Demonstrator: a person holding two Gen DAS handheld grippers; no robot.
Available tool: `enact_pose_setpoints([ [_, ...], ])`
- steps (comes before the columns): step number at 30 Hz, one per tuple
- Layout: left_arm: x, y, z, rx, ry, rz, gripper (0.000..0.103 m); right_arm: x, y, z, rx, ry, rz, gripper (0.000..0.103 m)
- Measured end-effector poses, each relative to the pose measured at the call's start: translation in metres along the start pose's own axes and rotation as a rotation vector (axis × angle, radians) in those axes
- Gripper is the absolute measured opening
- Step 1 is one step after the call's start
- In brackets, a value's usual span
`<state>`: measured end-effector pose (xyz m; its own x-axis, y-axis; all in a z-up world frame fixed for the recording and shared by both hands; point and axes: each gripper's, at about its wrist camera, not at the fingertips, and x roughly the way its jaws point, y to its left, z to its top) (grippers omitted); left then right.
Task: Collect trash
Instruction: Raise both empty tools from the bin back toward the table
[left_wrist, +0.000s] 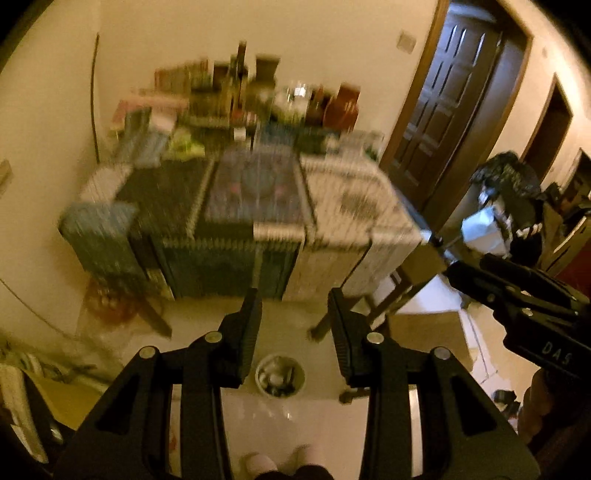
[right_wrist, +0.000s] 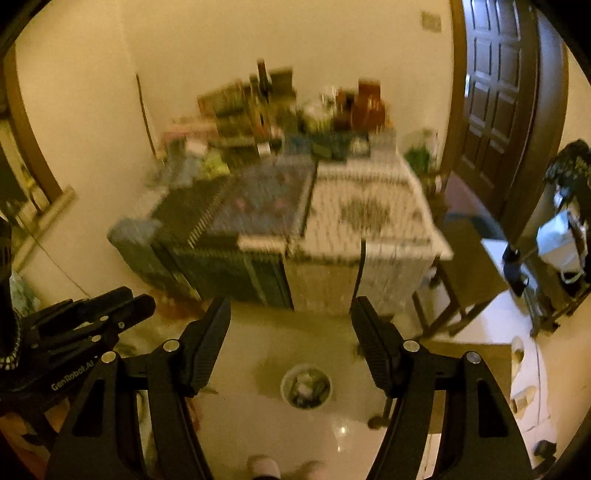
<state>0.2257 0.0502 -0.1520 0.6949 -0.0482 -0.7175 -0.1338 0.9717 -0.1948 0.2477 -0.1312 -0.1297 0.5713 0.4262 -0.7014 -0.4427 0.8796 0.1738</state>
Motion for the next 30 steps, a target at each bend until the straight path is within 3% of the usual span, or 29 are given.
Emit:
enact_pose_setpoints([
  [5, -0.07, -0.003, 0.029, 0.02, -0.137, -0.027, 0.038, -0.055, 0.017, 0.026, -0.013, -0.107, -0.038, 0.064],
  [11, -0.125, 0.005, 0.051, 0.032, -0.257, -0.052, 0.044, -0.095, 0.031, 0.043, -0.017, -0.205, -0.095, 0.064],
  [14, -0.142, 0.009, 0.057, 0.032, -0.305, -0.049, 0.058, -0.107, 0.037, 0.047, -0.021, -0.252, -0.11, 0.065],
  [15, -0.147, 0.011, 0.059, 0.033, -0.321, -0.041, 0.067, -0.111, 0.038, 0.049, -0.024, -0.269, -0.117, 0.066],
  [16, -0.147, 0.012, 0.06, 0.032, -0.329, -0.029, 0.08, -0.113, 0.039, 0.05, -0.027, -0.281, -0.124, 0.074],
  [18, -0.148, 0.016, 0.064, 0.026, -0.344, -0.002, 0.093, -0.116, 0.041, 0.052, -0.025, -0.311, -0.147, 0.088],
  [20, -0.148, 0.019, 0.07, 0.021, -0.352, 0.007, 0.094, -0.114, 0.04, 0.056, -0.021, -0.344, -0.173, 0.099],
  [30, -0.104, 0.018, 0.105, 0.022, -0.342, 0.057, 0.095, -0.077, 0.015, 0.085, -0.02, -0.335, -0.161, 0.1],
])
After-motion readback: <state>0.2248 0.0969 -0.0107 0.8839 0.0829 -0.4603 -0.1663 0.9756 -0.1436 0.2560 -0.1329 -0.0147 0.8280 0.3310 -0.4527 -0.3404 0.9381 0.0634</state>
